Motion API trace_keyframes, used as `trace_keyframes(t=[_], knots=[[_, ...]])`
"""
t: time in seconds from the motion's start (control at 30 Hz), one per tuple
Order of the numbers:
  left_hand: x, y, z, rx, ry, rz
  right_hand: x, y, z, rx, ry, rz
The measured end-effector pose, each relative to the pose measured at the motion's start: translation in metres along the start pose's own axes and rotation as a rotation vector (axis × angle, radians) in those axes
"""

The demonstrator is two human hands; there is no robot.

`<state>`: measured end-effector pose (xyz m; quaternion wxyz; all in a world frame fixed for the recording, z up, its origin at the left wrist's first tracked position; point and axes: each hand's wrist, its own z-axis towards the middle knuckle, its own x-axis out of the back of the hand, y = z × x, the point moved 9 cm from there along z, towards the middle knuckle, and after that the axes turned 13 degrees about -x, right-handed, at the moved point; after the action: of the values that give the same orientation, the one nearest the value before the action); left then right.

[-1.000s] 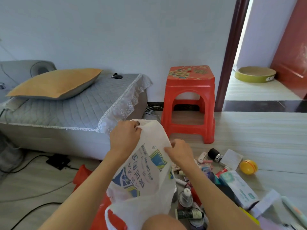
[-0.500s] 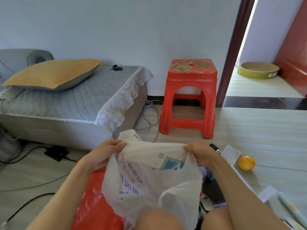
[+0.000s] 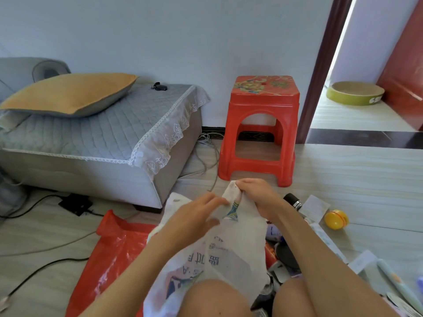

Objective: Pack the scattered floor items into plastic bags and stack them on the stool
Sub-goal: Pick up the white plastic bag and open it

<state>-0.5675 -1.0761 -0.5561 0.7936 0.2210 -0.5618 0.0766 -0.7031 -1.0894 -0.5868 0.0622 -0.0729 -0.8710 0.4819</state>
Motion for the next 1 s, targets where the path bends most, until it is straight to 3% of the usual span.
trace_keyframes(t=[0.2,0.3,0.4,0.47,0.57,0.67,0.77,0.87,1.0], knots=[[0.041,-0.04,-0.005,0.336,0.389,-0.187,0.002,-0.002,-0.004,0.119,0.04,-0.347],[0.05,-0.061,-0.015,0.533,0.425,-0.283,0.017,-0.005,-0.002,0.176,0.231,-0.653],[0.052,-0.078,-0.037,0.741,0.596,-0.523,0.023,0.0,0.0,0.161,0.31,-0.82],[0.059,-0.082,-0.046,0.797,0.679,-0.536,0.02,-0.006,-0.008,0.179,0.314,-0.721],[0.072,-0.074,-0.046,0.81,0.651,-0.391,0.009,-0.019,-0.023,0.221,0.271,-0.5],[0.078,-0.071,-0.044,0.813,0.679,-0.36,-0.02,-0.003,-0.026,0.146,0.161,-0.688],[0.078,-0.076,-0.043,0.822,0.702,-0.492,-0.028,0.009,-0.014,0.123,0.199,-0.856],[0.073,-0.09,-0.053,0.864,0.691,-0.673,-0.007,0.004,-0.011,0.077,0.196,-0.543],[0.065,-0.123,-0.092,0.991,0.612,-0.675,0.012,0.022,-0.01,-0.155,0.002,-0.324]])
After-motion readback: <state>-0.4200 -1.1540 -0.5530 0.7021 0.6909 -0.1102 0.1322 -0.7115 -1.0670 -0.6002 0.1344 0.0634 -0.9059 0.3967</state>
